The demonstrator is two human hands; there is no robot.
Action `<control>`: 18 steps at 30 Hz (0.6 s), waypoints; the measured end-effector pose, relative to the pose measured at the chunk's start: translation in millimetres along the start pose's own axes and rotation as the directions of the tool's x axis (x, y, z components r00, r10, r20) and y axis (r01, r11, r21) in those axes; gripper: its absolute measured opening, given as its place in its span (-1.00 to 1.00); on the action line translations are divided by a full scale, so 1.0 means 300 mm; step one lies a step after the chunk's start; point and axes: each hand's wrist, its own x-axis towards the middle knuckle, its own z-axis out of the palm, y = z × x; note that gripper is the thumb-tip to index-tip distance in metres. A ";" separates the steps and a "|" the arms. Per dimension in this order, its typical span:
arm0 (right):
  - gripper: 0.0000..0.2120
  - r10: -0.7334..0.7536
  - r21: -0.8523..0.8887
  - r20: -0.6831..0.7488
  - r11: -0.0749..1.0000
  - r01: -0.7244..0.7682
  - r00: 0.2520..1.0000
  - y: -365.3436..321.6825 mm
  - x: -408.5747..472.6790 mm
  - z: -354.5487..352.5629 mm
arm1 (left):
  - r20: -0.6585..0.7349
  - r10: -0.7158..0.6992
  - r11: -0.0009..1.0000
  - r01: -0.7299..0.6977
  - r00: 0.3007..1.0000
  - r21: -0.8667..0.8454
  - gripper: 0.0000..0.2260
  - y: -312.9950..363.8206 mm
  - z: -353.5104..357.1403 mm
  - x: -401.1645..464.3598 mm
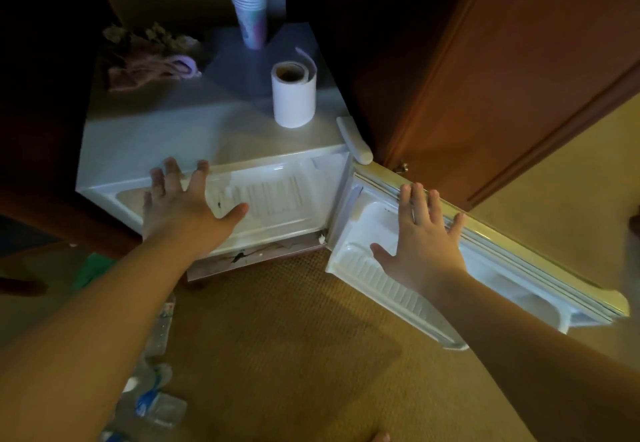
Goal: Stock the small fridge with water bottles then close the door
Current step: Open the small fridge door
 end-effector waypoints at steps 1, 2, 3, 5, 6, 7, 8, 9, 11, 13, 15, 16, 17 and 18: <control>0.03 -0.003 -0.006 0.004 1.000 0.003 1.000 0.001 0.001 -0.001 | 0.011 0.000 1.000 0.000 1.000 -0.005 -0.03 -0.003 -0.003 0.000; 0.03 -0.004 -0.011 0.008 1.000 0.004 1.000 0.003 0.001 -0.002 | 0.024 0.003 1.000 -0.003 1.000 -0.009 -0.04 -0.008 -0.005 0.001; 0.02 0.001 -0.015 0.012 1.000 -0.001 1.000 0.003 0.001 -0.003 | 0.040 0.009 1.000 -0.009 0.999 -0.012 -0.05 -0.013 -0.012 0.000; 0.00 0.024 -0.020 0.015 1.000 -0.023 1.000 -0.007 -0.004 -0.002 | 0.071 0.026 0.998 -0.022 0.997 -0.059 -0.11 -0.031 -0.035 -0.012; -0.02 0.025 -0.025 -0.006 0.999 -0.025 1.000 -0.023 -0.011 0.003 | 0.081 0.037 0.995 -0.028 0.996 -0.101 -0.15 -0.044 -0.047 -0.029; -0.05 0.002 -0.027 -0.046 1.000 -0.003 0.999 -0.052 -0.020 0.005 | 0.085 0.049 0.987 -0.036 0.995 -0.154 -0.18 -0.059 -0.058 -0.058; -0.08 -0.048 -0.023 -0.091 0.999 0.046 0.995 -0.095 -0.033 0.009 | 0.083 0.055 0.976 -0.036 0.995 -0.214 -0.21 -0.076 -0.063 -0.099; -0.12 -0.117 -0.010 -0.128 0.993 0.117 0.985 -0.154 -0.051 0.014 | 0.083 0.048 0.958 -0.022 0.995 -0.285 -0.23 -0.093 -0.069 -0.156; -0.22 -0.269 0.053 -0.200 0.957 0.285 0.942 -0.306 -0.103 0.030 | 0.124 -0.034 0.887 0.087 0.992 -0.453 -0.27 -0.130 -0.075 -0.311; -0.29 -0.397 0.129 -0.249 0.890 0.437 0.883 -0.481 -0.174 0.049 | 0.211 -0.135 0.798 0.232 0.968 -0.556 -0.33 -0.181 -0.061 -0.484; -0.32 -0.511 0.192 -0.233 0.810 0.554 0.827 -0.654 -0.247 0.070 | 0.316 -0.245 0.733 0.388 0.917 -0.559 -0.42 -0.249 -0.029 -0.650; -0.35 -0.559 0.224 -0.218 0.769 0.599 0.800 -0.736 -0.284 0.082 | 0.370 -0.305 0.679 0.473 0.878 -0.562 -0.49 -0.289 -0.003 -0.726; -0.38 -0.602 0.255 -0.205 0.729 0.636 0.772 -0.813 -0.322 0.093 | 0.411 -0.361 0.625 0.544 0.837 -0.559 -0.57 -0.333 0.027 -0.800; -0.41 -0.638 0.283 -0.188 0.693 0.663 0.747 -0.885 -0.356 0.104 | 0.447 -0.404 0.591 0.600 0.798 -0.539 -0.66 -0.376 0.062 -0.871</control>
